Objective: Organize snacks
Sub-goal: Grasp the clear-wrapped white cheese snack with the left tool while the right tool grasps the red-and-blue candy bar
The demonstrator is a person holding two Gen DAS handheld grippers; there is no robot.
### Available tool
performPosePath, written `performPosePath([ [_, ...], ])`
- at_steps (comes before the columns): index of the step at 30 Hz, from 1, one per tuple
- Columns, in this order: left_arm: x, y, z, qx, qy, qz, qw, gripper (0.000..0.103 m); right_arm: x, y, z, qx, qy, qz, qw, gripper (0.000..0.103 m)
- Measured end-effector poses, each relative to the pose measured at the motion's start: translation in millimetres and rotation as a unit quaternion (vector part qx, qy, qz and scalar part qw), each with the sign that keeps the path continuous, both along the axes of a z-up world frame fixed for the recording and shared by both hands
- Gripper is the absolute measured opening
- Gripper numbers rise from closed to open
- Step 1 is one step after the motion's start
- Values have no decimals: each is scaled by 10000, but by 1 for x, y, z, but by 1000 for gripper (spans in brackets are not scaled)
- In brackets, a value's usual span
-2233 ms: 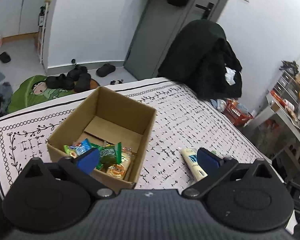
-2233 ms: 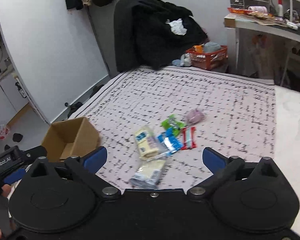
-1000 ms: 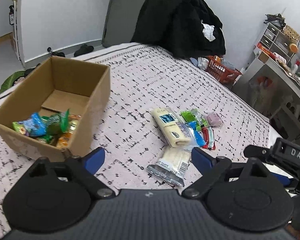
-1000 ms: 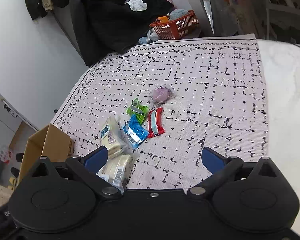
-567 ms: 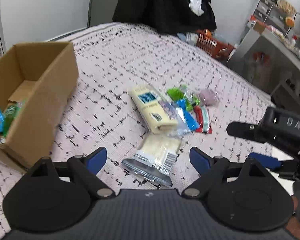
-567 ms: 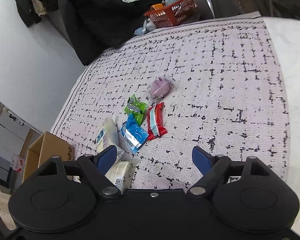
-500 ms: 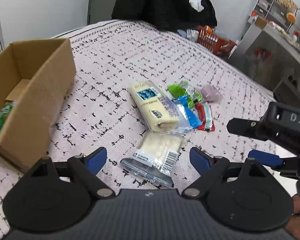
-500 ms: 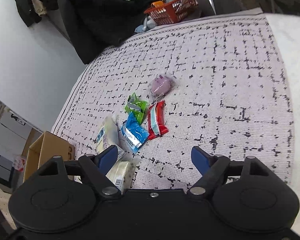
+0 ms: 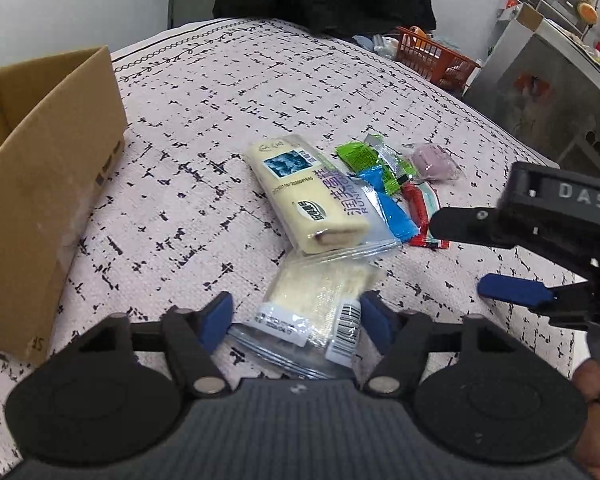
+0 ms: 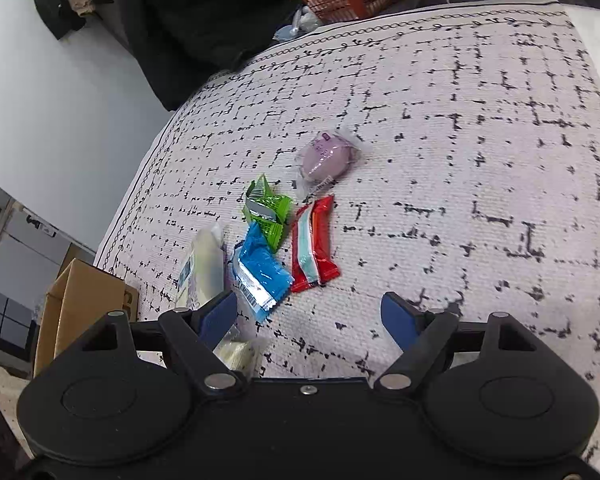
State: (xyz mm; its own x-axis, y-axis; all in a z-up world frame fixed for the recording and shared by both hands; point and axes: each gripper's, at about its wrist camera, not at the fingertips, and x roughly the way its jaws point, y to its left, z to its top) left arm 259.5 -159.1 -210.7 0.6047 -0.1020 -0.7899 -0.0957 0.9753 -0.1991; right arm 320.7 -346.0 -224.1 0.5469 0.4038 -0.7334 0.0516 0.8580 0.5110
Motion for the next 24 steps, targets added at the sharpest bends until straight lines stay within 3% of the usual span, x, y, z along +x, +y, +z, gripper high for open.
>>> performPosePath([
  [2, -1, 4, 1, -224, 84, 45, 9997, 47, 3, 3, 0, -33, -38, 57, 10000, 75],
  [13, -15, 20, 12, -215, 342, 236, 9989, 44, 24, 16, 0, -319, -177, 188, 9992, 70],
  [16, -19, 28, 16, -211, 392, 337, 9984, 44, 29, 20, -1, -436, -183, 221, 9986, 56],
  [18, -21, 33, 18, -189, 403, 398, 9982, 44, 31, 23, -3, -557, -181, 286, 9979, 31],
  [21, -25, 42, 22, -175, 426, 510, 9976, 44, 29, 24, -7, -532, -81, 387, 9978, 9],
  [24, -30, 50, 26, -199, 437, 653, 9967, 44, 22, 23, -3, -632, -93, 437, 9970, 7],
])
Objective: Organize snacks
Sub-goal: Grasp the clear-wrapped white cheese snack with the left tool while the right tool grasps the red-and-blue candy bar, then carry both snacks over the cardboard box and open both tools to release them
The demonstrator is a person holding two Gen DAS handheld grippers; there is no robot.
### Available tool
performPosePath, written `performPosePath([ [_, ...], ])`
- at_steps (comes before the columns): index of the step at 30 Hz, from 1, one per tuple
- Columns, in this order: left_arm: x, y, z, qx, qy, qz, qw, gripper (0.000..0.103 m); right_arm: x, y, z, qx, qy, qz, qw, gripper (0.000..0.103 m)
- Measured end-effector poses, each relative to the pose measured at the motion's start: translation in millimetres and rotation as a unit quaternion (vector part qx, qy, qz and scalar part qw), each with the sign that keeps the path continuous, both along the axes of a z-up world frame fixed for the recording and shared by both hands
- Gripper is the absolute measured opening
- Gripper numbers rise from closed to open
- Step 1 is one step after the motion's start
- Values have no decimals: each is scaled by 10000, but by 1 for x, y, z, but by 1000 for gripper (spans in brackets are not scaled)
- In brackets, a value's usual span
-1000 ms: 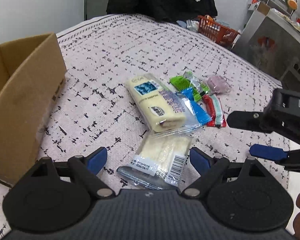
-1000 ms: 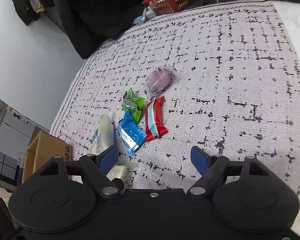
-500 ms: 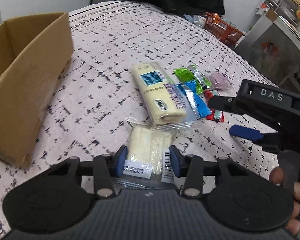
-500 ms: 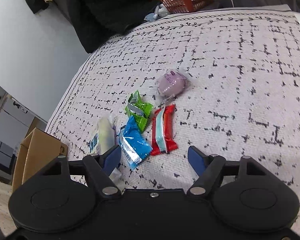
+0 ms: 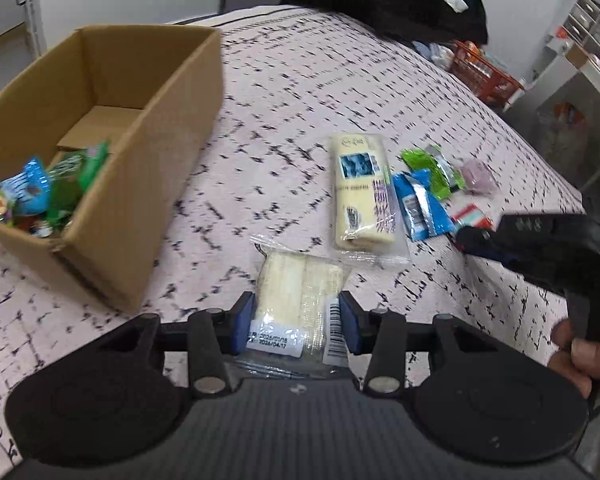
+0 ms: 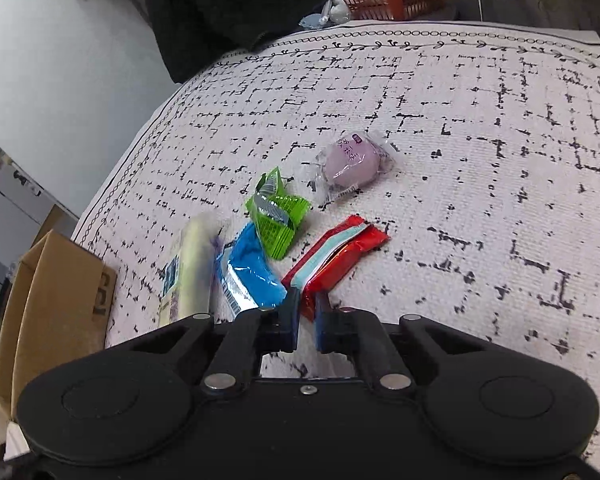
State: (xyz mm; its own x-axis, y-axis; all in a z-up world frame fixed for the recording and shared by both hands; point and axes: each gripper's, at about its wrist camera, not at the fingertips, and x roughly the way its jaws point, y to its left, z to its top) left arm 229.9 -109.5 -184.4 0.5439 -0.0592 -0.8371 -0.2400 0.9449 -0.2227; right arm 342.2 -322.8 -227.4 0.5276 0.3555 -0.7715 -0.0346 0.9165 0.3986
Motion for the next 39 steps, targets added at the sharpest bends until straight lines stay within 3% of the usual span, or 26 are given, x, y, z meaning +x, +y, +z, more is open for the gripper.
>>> performPosePath([
  [6, -8, 6, 13, -109, -161, 21, 9998, 44, -17, -4, 17, 47, -118, -36, 9999, 0],
  [14, -21, 14, 31, -224, -367, 51, 9991, 44, -24, -1, 39, -199, -277, -49, 9994, 0],
  [16, -24, 18, 34, -253, -437, 88, 9987, 44, -19, -2, 38, -201, -128, -186, 9995, 3],
  [20, -28, 24, 36, -202, -529, 191, 9982, 44, -16, -2, 32, -250, -55, -363, 9990, 37],
  [22, -28, 26, 35, -178, -541, 245, 9981, 44, -17, 0, 30, -252, -64, -376, 9990, 44],
  [31, -18, 26, 21, -209, -561, 317, 9977, 44, 0, 7, 9, -417, 103, -458, 9980, 44],
  [39, -6, 31, 7, -230, -425, 453, 9978, 44, 20, 22, -1, -820, -97, -386, 9958, 43],
])
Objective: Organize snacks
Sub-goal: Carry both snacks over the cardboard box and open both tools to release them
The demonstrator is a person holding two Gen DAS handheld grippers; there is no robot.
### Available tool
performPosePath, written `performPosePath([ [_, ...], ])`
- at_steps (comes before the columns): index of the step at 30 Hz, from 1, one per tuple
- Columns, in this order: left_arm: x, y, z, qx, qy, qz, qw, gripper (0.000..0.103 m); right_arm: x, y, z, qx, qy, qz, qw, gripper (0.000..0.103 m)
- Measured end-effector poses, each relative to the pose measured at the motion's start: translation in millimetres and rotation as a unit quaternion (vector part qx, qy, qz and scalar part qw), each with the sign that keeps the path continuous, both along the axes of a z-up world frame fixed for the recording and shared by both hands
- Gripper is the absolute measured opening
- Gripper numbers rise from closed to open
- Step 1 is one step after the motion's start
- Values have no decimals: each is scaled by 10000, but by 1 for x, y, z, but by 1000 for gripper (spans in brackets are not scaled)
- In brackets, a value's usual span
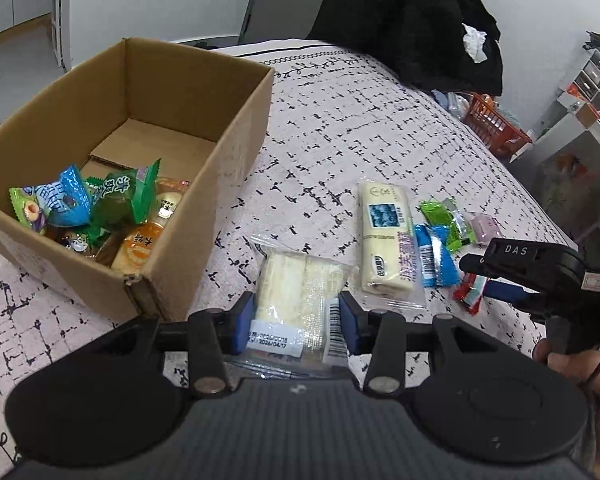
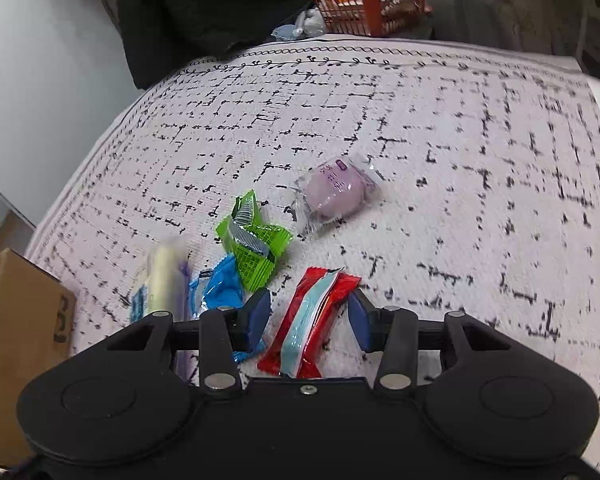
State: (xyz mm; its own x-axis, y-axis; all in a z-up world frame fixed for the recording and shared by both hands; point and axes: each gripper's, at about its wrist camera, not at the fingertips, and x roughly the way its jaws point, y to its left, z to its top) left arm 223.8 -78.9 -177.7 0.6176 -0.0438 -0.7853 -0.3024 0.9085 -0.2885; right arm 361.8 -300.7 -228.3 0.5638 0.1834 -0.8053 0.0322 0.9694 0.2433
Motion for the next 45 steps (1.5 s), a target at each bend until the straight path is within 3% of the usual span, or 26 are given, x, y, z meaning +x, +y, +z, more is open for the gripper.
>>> performPosePath([
  [3, 2, 3, -3, -21, 41, 48, 10000, 44, -3, 10, -1, -501, -77, 201, 9985, 35],
  [5, 3, 3, -4, -22, 56, 55, 10000, 44, -5, 12, 0, -722, -107, 265, 9970, 20],
  [11, -1, 1, 6, -68, -67, -4, 10000, 44, -17, -1, 12, -519, -88, 175, 9985, 20],
  [26, -26, 0, 62, -189, -757, -104, 9969, 44, -61, -1, 84, -224, -604, 103, 9979, 20],
  [45, -46, 41, 100, -391, -1268, 205, 9909, 44, -97, 66, 140, -55, -1081, 625, 9922, 20],
])
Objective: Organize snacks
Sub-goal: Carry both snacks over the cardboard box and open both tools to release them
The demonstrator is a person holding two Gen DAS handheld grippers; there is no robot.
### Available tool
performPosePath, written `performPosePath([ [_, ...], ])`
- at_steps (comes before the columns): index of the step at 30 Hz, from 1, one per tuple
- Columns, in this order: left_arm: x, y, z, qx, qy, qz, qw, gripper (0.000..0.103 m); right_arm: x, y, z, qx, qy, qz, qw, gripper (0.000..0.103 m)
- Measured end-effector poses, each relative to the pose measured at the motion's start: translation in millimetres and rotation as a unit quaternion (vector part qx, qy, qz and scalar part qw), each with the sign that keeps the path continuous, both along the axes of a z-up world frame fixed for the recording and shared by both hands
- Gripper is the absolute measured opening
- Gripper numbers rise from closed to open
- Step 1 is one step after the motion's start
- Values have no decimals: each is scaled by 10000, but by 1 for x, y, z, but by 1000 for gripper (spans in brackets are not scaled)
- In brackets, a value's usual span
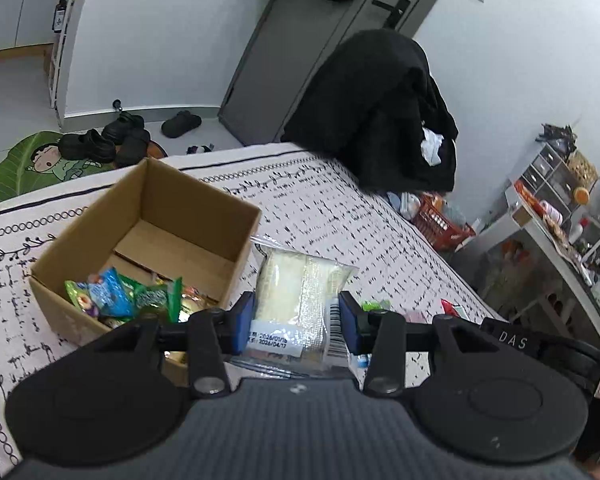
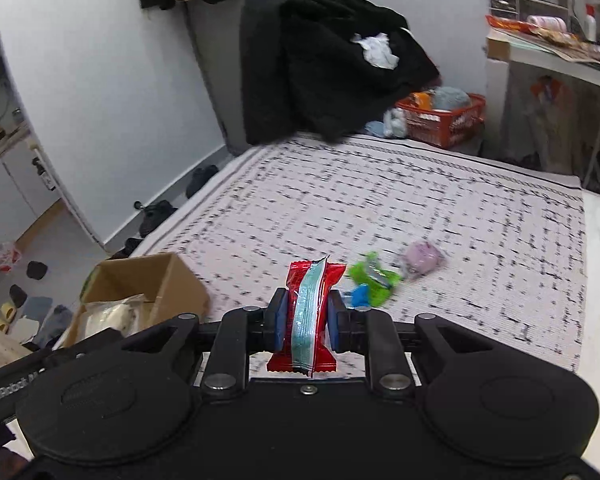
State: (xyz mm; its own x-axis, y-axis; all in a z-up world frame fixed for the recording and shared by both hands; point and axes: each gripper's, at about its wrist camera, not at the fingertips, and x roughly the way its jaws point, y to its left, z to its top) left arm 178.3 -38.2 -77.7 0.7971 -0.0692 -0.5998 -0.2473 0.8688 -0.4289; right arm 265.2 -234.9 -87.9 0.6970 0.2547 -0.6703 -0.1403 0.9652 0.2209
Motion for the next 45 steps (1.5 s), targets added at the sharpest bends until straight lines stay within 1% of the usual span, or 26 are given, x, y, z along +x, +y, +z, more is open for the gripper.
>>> performPosePath([
  [12, 0, 47, 3, -106, -65, 420, 9990, 44, 0, 59, 10, 207, -110, 506, 9984, 20],
  [19, 13, 70, 2, -232, -74, 588, 9980, 44, 7, 89, 8, 321, -89, 679, 9971, 20],
  [25, 25, 94, -8, -343, 3, 824, 9960, 44, 16, 113, 4, 405, -53, 889, 9952, 20],
  [31, 34, 117, -29, -556, 169, 1099, 9922, 44, 24, 135, -5, 487, 31, 1090, 9928, 20],
  [37, 41, 128, -45, -722, 363, 1276, 9885, 44, 32, 151, -14, 471, 136, 1199, 9916, 20],
  [43, 38, 134, -45, -732, 327, 1390, 9870, 48, 37, 161, -19, 445, 172, 1245, 9911, 20],
  [45, 37, 134, -44, -720, 316, 1400, 9870, 52, 38, 164, -20, 465, 198, 1263, 9907, 20],
])
